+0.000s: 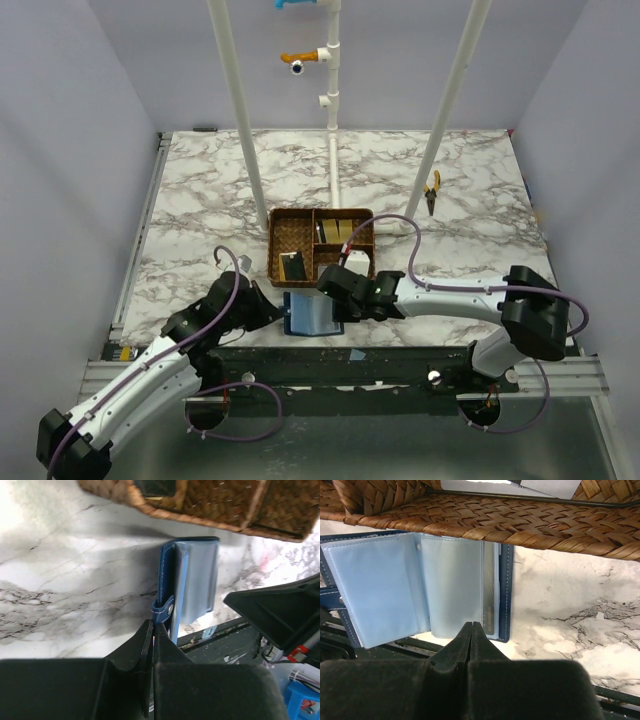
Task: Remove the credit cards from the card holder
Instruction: Close the card holder at the corner of the board.
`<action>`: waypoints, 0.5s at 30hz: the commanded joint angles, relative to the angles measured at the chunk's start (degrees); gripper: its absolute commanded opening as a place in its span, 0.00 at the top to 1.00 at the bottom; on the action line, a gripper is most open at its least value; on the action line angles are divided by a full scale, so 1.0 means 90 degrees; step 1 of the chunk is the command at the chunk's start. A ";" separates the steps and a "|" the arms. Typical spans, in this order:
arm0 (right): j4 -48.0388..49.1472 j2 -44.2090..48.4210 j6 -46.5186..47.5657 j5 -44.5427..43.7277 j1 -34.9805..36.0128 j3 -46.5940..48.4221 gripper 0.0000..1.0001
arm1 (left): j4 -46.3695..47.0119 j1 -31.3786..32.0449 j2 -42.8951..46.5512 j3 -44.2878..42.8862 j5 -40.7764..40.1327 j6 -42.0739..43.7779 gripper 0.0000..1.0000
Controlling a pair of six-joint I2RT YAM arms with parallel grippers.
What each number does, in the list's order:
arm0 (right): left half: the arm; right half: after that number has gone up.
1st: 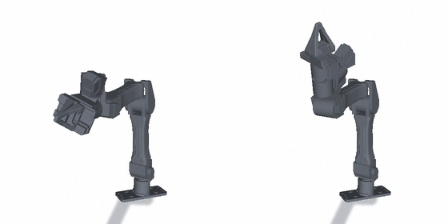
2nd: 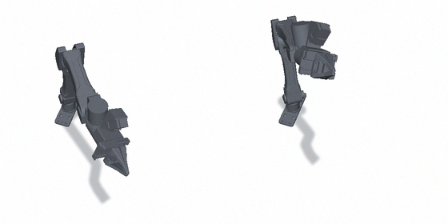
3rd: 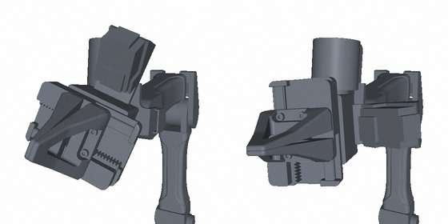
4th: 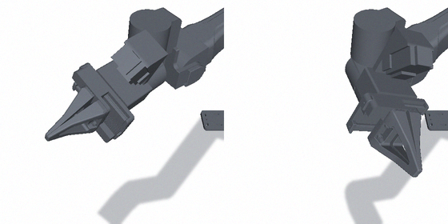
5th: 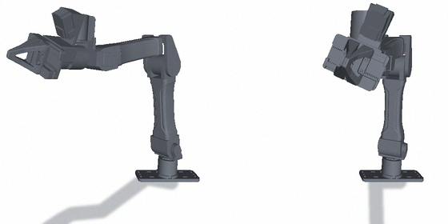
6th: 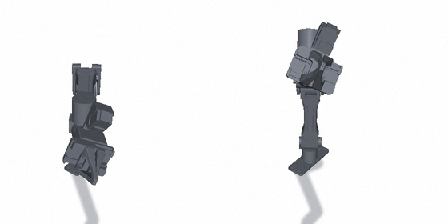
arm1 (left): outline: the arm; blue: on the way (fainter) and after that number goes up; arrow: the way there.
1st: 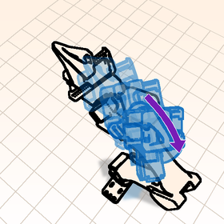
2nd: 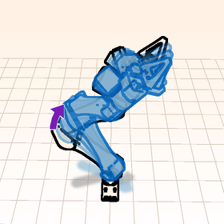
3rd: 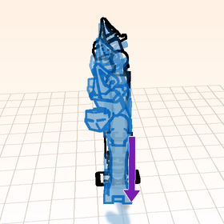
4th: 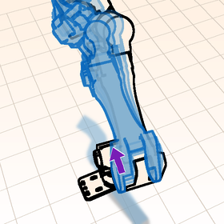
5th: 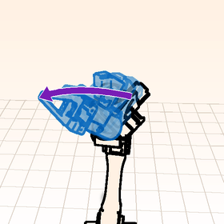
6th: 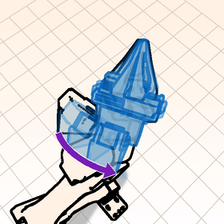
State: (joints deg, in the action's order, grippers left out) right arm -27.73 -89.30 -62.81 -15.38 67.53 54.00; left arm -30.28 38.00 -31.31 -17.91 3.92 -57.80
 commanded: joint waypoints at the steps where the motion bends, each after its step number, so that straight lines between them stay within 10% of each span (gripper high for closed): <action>1: -0.0142 0.0175 -0.0189 -0.0308 0.0009 -0.0119 0.99 | -0.0032 0.0021 0.0219 -0.0421 0.0209 0.0225 1.00; 15: -0.0435 0.0636 -0.0404 -0.0690 -0.0031 -0.0276 0.99 | 0.1095 0.0202 -0.0434 -0.0740 0.0986 0.0310 1.00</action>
State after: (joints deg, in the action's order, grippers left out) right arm -29.74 -85.19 -65.08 -18.04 67.42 52.31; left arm -25.74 38.20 -32.64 -22.24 9.54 -55.57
